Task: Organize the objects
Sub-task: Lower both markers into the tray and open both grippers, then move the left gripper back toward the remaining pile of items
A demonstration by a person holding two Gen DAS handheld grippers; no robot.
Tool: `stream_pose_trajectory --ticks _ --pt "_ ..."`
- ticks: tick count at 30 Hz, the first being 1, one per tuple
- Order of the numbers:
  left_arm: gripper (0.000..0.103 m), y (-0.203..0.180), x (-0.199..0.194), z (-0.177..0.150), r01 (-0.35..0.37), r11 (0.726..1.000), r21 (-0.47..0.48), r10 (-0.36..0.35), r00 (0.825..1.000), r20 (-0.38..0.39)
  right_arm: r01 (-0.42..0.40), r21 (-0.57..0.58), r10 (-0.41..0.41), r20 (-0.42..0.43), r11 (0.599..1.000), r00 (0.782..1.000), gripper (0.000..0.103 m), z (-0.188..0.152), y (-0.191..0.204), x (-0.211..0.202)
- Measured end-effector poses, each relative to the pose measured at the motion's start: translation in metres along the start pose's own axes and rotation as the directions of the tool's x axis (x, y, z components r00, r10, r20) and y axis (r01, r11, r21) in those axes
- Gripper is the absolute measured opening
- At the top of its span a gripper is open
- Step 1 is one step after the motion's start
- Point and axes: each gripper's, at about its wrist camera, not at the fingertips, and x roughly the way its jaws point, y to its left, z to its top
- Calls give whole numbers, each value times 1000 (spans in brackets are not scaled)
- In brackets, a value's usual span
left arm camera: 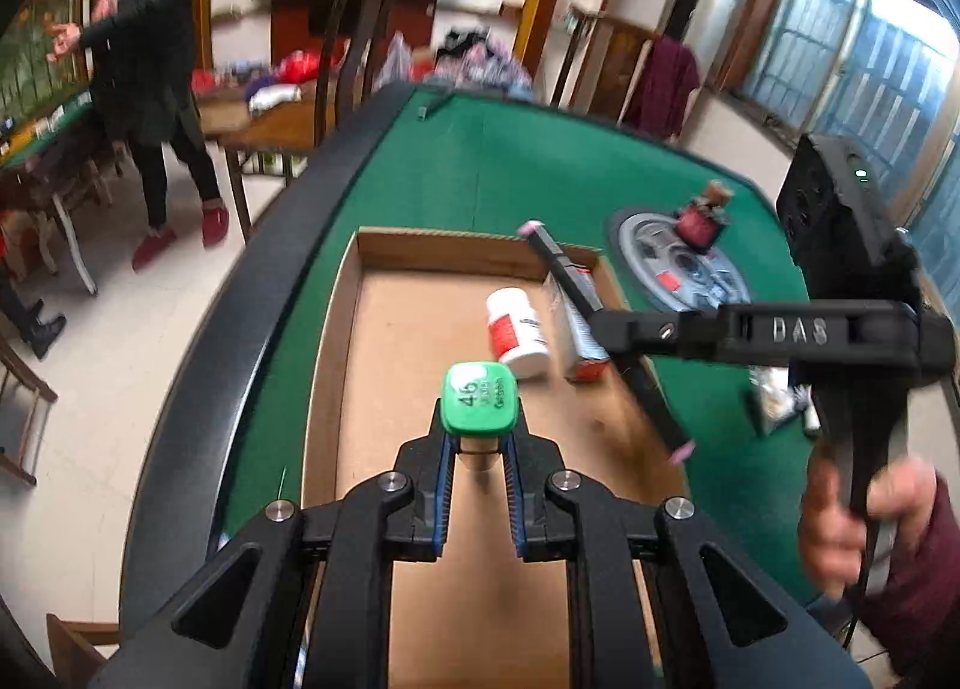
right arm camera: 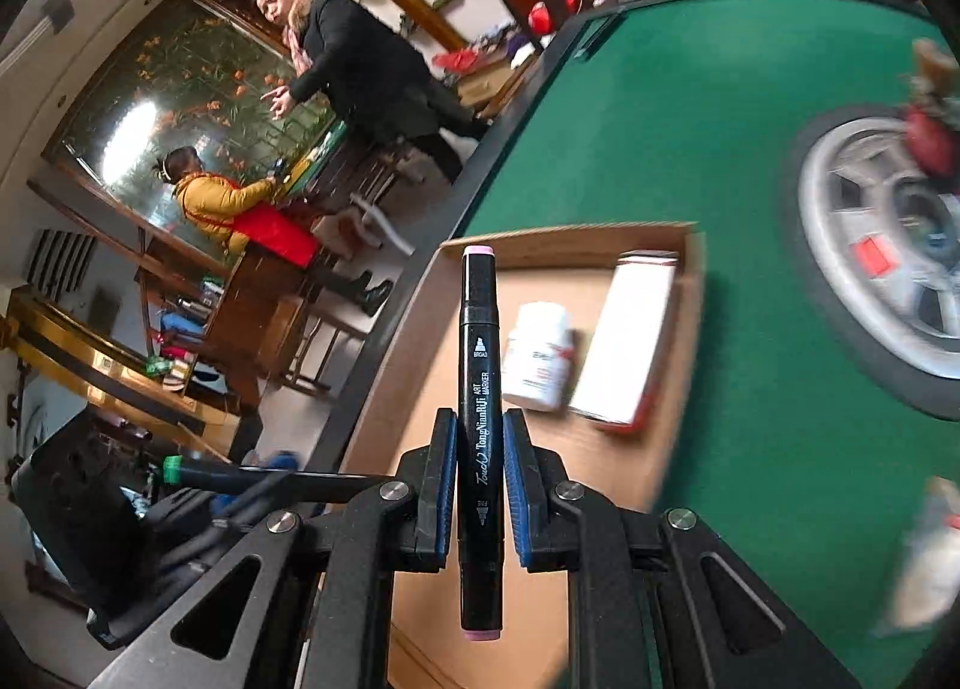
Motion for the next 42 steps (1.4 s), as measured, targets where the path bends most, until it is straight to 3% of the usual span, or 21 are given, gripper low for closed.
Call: stream_pose_trajectory --ticks 3,8,16,18,20,22,23,25,27,31,33,36,42 --pt "15 13 29 20 10 999 -31 -12 999 -48 1 33 1 -37 999 999 17 14 6 40" --pt "16 21 63 43 8 998 -58 -13 996 -90 104 50 -101 -55 993 993 17 34 3 85" --pt "14 32 110 29 -15 994 -112 -6 983 -184 135 54 -133 -44 989 990 17 39 -8 87" --pt "15 34 108 26 -12 992 -129 -10 987 -163 146 35 -145 -41 989 989 18 38 -5 89" --pt "23 36 102 25 -7 987 -160 -18 988 -155 155 19 -154 -36 988 987 18 36 -1 88" --pt "47 35 93 25 -16 986 -166 -6 991 -131 159 13 -158 -35 987 987 18 35 1 87" --pt "49 34 90 24 -26 987 -160 7 993 -121 154 14 -153 -39 988 987 18 35 3 88" --pt "56 30 75 21 -17 986 -165 2 996 -90 141 24 -140 -31 990 990 24 32 4 83" --pt "61 28 60 19 -3 985 -174 -7 998 -58 144 10 -144 -12 989 989 37 29 10 75" --pt "73 16 26 12 -68 986 -152 72 997 22 148 -70 -142 84 986 986 62 17 29 30" --pt "78 6 12 6 -73 985 -155 84 994 66 169 -98 -153 148 981 977 86 9 33 6" --pt "80 -18 5 -1 -35 987 -157 50 994 94 240 -104 -203 281 965 938 94 -10 32 -37" --pt "80 -75 16 -23 18 994 -105 -8 996 94 335 -71 -284 387 940 878 95 -37 15 -86"
